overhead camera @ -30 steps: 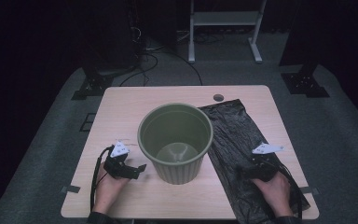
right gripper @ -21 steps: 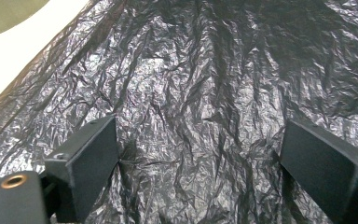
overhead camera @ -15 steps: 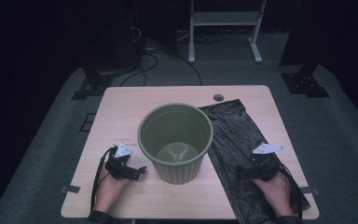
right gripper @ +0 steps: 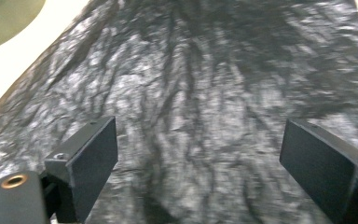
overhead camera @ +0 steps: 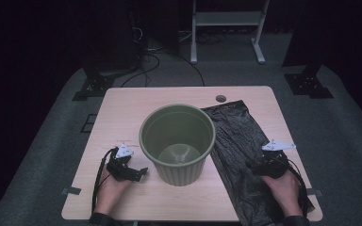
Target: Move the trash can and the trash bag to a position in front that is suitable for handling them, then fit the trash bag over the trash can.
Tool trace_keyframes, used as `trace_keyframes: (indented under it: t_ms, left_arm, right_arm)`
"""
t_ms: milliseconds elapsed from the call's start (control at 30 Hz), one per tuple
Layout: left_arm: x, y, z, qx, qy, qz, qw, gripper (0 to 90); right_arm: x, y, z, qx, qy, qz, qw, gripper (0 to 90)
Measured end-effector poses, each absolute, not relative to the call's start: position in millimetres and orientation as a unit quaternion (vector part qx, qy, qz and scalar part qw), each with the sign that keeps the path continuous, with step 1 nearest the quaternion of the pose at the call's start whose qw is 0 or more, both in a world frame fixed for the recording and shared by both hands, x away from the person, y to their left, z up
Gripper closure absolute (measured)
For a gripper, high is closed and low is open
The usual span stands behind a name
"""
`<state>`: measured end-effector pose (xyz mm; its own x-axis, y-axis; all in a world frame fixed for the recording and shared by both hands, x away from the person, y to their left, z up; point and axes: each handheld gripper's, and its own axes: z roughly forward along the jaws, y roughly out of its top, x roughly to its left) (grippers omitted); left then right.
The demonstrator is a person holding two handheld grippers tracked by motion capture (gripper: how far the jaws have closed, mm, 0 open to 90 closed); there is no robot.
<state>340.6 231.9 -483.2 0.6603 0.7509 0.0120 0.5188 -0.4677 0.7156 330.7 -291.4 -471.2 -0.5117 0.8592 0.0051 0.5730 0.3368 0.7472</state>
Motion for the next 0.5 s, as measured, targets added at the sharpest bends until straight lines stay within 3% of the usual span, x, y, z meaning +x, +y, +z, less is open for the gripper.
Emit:
trace_keyframes:
  t_ms: [500]
  left_arm:
    - [340,232,-483,0.84,0.38,0.166,0.351,0.0]
  right_arm:
    - [351,-333,-473,0.507,0.761,0.349,0.206,10.4]
